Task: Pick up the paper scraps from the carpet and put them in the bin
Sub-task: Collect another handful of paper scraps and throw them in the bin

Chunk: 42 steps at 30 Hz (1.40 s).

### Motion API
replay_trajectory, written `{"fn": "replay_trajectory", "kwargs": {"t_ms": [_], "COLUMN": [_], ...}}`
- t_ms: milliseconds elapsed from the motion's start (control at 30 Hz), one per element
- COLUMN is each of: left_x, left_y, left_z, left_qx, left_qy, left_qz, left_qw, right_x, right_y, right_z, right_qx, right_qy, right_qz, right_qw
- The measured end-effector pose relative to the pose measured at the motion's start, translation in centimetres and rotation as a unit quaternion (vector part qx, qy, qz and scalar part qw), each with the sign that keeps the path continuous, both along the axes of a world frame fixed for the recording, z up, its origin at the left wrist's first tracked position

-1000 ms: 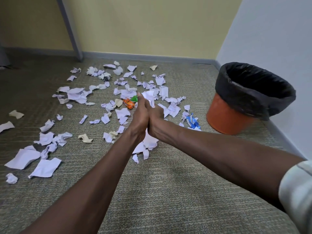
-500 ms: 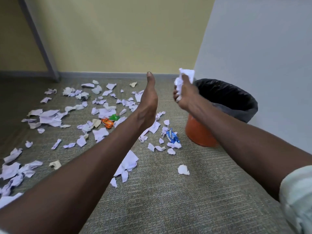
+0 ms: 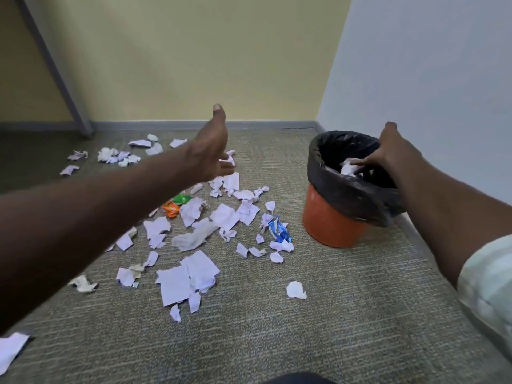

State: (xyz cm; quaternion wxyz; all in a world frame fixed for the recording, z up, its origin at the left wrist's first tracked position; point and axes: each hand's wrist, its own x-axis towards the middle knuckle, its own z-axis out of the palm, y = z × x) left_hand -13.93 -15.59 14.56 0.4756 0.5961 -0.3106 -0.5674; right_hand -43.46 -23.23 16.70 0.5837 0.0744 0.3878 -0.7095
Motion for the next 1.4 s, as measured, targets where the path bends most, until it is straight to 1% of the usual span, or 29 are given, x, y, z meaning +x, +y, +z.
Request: {"fn": "replay_trajectory", "kwargs": {"t_ms": [33, 67, 100, 133, 167, 233, 267, 300, 333, 433, 533, 667, 767, 833, 933, 967, 1000, 1133, 1300, 1367, 1400], "left_x": [0.8, 1.4, 2.0, 2.6, 3.1, 4.0, 4.4, 4.9, 5.3, 7.0, 9.0, 12.2, 14.4, 15.6, 18.0, 18.9, 19.8, 24.7, 32.5, 35.2, 36.2], "left_y": [-0.2, -0.4, -0.6, -0.8, -0.9, -1.0, -1.0, -0.9, -0.9, -1.2, -1.6, -2.1, -1.9, -1.7, -1.2, -1.0, -0.8, 1.1, 5.2, 7.6, 8.8], "left_z": [0.2, 0.5, 0.7, 0.9, 0.9, 0.9, 0.9, 0.8, 0.7, 0.1, -1.2, -3.4, -4.9, -5.9, -7.2, -7.5, -7.8, -9.4, -11.8, -12.7, -13.3], "left_qx": [-0.001, 0.0, 0.002, 0.004, 0.007, 0.009, 0.009, 0.009, 0.01, 0.002, -0.008, -0.005, -0.003, 0.007, 0.023, 0.028, 0.033, 0.057, 0.098, 0.114, 0.123], "left_qy": [-0.015, -0.029, -0.037, -0.04, -0.037, -0.037, -0.039, -0.039, -0.042, -0.056, -0.06, -0.072, -0.066, -0.066, -0.064, -0.066, -0.068, -0.099, -0.144, -0.183, -0.203], "left_qz": [0.001, 0.001, 0.004, 0.005, 0.006, 0.002, -0.004, -0.009, -0.013, -0.03, -0.051, -0.075, -0.083, -0.076, -0.071, -0.074, -0.078, -0.084, -0.046, -0.017, -0.004], "left_qw": [1.0, 1.0, 0.999, 0.999, 0.999, 0.999, 0.999, 0.999, 0.999, 0.998, 0.997, 0.995, 0.994, 0.995, 0.995, 0.995, 0.994, 0.99, 0.984, 0.976, 0.971], "right_x": [0.0, 0.2, 0.5, 1.2, 1.4, 2.9, 3.3, 3.8, 4.4, 8.4, 13.0, 19.4, 24.0, 27.1, 31.9, 33.4, 34.9, 39.9, 44.5, 46.2, 46.9], "right_y": [-0.4, -0.4, -0.2, 0.6, 0.6, 0.9, 0.6, 0.0, -0.7, -0.1, 1.2, 2.7, 3.3, 3.7, 4.5, 4.7, 5.0, 6.3, 7.4, 7.9, 8.1], "right_z": [-0.1, 0.2, 0.2, 0.4, 0.1, -0.5, -0.7, -1.4, -2.1, -2.5, -2.9, -3.2, -3.7, -4.0, -4.6, -5.2, -5.8, -10.0, -15.7, -17.3, -18.1], "right_qx": [0.044, 0.069, 0.089, 0.084, 0.067, 0.008, 0.013, 0.04, 0.042, 0.013, -0.006, -0.019, -0.039, -0.042, -0.052, -0.06, -0.068, -0.108, -0.146, -0.169, -0.187], "right_qy": [0.068, 0.166, 0.22, 0.25, 0.296, 0.346, 0.37, 0.396, 0.408, 0.465, 0.514, 0.582, 0.617, 0.657, 0.712, 0.721, 0.727, 0.73, 0.724, 0.733, 0.741], "right_qz": [0.007, 0.048, 0.067, 0.095, 0.097, 0.156, 0.173, 0.182, 0.175, 0.187, 0.268, 0.397, 0.472, 0.511, 0.57, 0.583, 0.592, 0.621, 0.652, 0.649, 0.64], "right_qw": [0.997, 0.983, 0.969, 0.96, 0.948, 0.925, 0.913, 0.899, 0.895, 0.866, 0.815, 0.709, 0.629, 0.553, 0.407, 0.37, 0.342, 0.264, 0.172, 0.117, 0.083]}}
